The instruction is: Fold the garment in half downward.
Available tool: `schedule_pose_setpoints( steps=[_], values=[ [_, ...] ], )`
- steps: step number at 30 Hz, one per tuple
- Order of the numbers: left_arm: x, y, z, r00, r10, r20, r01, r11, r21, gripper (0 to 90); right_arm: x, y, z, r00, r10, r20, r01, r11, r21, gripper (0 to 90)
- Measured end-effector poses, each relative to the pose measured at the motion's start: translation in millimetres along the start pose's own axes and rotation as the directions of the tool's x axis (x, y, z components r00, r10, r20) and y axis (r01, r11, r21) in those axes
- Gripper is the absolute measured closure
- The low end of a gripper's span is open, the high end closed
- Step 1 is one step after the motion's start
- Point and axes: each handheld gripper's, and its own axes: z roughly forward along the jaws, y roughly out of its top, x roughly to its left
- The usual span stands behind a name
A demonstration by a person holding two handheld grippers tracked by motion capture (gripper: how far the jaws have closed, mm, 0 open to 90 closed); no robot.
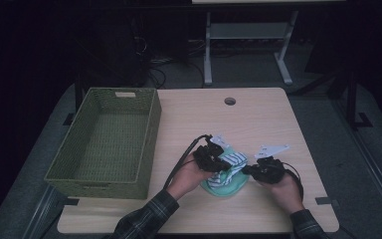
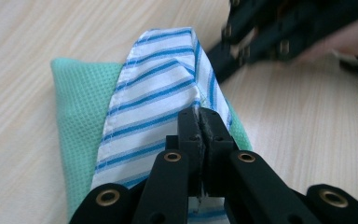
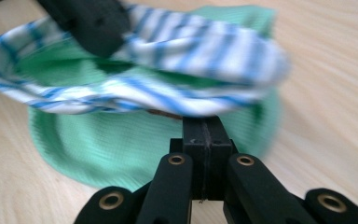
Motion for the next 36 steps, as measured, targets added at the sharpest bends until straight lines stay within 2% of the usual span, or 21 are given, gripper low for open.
schedule_pose_setpoints(
  steps=[6, 7, 10, 12, 13, 15, 19, 22, 25, 29, 31, 36],
  values=[
    [-6.0, -2.2, 10.5, 0.9998, 0.013, 0.013, -0.014, 0.9997, 0.022, 87.6, -15.8, -4.0, -15.0, 0.9983, 0.040, 0.043, -0.039, 0.999, -0.030, 89.8],
    [-7.2, -2.9, 13.5, 0.9997, 0.014, 0.018, -0.015, 0.9995, 0.026, 87.6, -17.2, -4.3, -15.8, 0.9984, 0.034, 0.046, -0.033, 0.999, -0.032, 89.9],
    [-10.9, -5.2, 23.2, 0.9993, 0.018, 0.033, -0.020, 0.9986, 0.049, 87.6, -17.0, -3.2, -17.4, 0.9980, 0.039, 0.050, -0.037, 0.999, -0.037, 89.9],
    [-12.9, -6.8, 29.4, 0.9991, 0.019, 0.037, -0.021, 0.9982, 0.056, 87.4, -16.7, -2.5, -17.1, 0.9986, 0.022, 0.048, -0.020, 0.999, -0.041, 89.8],
    [-13.2, -7.4, 31.7, 0.9991, 0.019, 0.039, -0.022, 0.9978, 0.062, 87.0, -15.3, -1.7, -17.3, 0.9984, 0.032, 0.046, -0.030, 0.999, -0.037, 89.8],
    [-13.7, -8.5, 34.2, 0.9992, 0.017, 0.036, -0.019, 0.9977, 0.065, 83.8, -14.2, -0.9, -17.3, 0.9986, 0.022, 0.048, -0.020, 0.999, -0.038, 89.9],
    [-15.4, -6.9, 27.8, 0.9989, 0.019, 0.042, -0.021, 0.9990, 0.041, 71.7, -10.2, 1.7, -18.8, 0.9995, 0.008, 0.032, -0.006, 0.999, -0.047, 89.9],
    [-17.2, -5.9, 16.7, 0.9987, 0.020, 0.047, -0.021, 0.9997, 0.014, 70.1, -6.8, 3.1, -19.4, 0.9998, 0.000, 0.019, 0.001, 0.999, -0.052, 89.8],
    [-18.8, -7.9, 6.4, 0.9985, 0.015, 0.053, -0.015, 0.9999, 0.000, 74.5, -4.9, 3.7, -18.8, 0.9998, -0.015, 0.015, 0.015, 0.998, -0.054, 89.8],
    [-25.0, -16.4, -0.3, 0.9978, 0.010, 0.066, -0.010, 0.9999, -0.001, 85.4, -1.8, 4.6, -16.8, 0.9999, -0.016, 0.004, 0.016, 0.999, -0.049, 89.9],
    [-28.1, -21.8, 0.9, 0.9971, 0.007, 0.076, -0.008, 0.9999, 0.009, 88.6, -0.6, 4.5, -14.6, 0.9998, -0.021, -0.001, 0.021, 0.999, -0.040, 89.9],
    [-32.8, -36.6, 12.2, 0.9963, -0.001, 0.086, -0.004, 0.9979, 0.065, 88.9, 1.0, 2.8, -5.8, 0.9998, -0.022, -0.002, 0.022, 1.000, -0.001, 89.9]
  ],
)
